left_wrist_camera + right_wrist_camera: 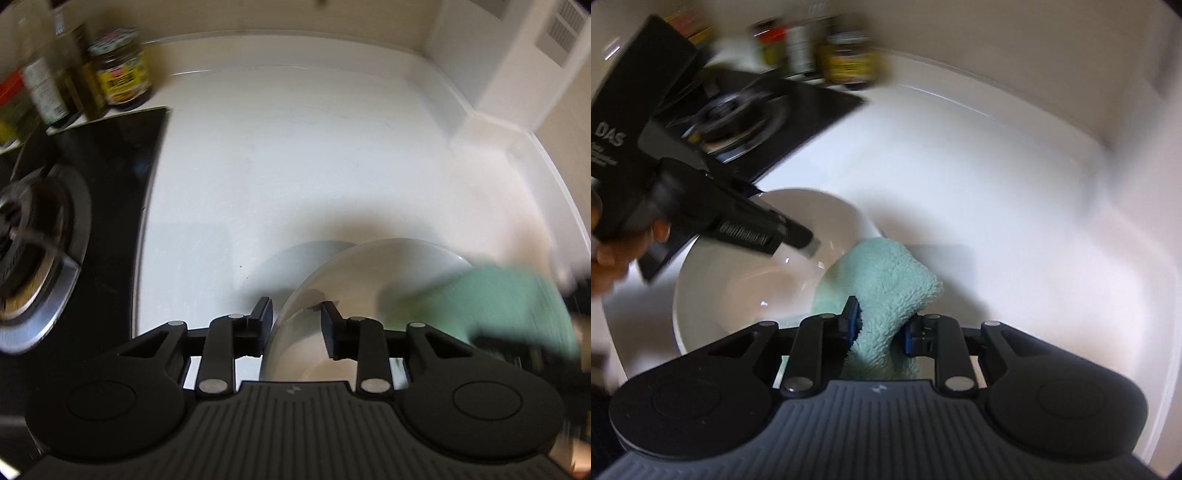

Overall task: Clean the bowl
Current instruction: 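Grip the bowl rim with the left tool while the right tool scrubs the inner wall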

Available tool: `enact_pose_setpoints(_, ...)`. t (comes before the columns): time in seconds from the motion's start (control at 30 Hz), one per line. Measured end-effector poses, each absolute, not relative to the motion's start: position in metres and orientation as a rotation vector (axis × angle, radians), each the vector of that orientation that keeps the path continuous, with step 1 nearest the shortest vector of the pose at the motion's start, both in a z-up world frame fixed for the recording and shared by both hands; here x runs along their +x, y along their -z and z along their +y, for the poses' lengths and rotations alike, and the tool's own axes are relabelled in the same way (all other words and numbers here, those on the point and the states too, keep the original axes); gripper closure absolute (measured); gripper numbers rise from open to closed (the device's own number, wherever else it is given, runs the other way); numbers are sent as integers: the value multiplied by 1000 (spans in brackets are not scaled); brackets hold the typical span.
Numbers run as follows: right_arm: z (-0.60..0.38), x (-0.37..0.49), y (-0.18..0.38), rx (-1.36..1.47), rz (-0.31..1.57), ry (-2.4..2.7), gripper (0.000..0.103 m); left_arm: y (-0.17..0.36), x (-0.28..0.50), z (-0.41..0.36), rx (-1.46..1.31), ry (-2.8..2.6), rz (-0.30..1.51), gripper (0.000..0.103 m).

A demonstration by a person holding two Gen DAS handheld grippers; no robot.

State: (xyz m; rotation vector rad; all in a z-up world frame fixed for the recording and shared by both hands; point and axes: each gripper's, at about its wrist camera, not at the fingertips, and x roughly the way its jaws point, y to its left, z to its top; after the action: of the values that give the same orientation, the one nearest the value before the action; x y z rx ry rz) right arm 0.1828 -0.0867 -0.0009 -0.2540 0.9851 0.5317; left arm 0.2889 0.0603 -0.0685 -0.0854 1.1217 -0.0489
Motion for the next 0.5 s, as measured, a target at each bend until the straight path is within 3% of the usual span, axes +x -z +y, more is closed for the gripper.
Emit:
enact_pose_setpoints(0.17,-90,129,6,-61,936,-357,78,70,275,63,-200,-44,1130,60)
enact_pose_setpoints(0.23,-86,122,9,-57,915,-338,78,70,269,61,-187,-69,1146,66)
enact_pose_setpoints(0.4,-93,156,4,-429,900,-596,78,69,275,62,-51,150,1273,87)
enact_pose_setpoints(0.5,-86,187,4,-706,863,-755,78,57,285,56,78,242,1247,86)
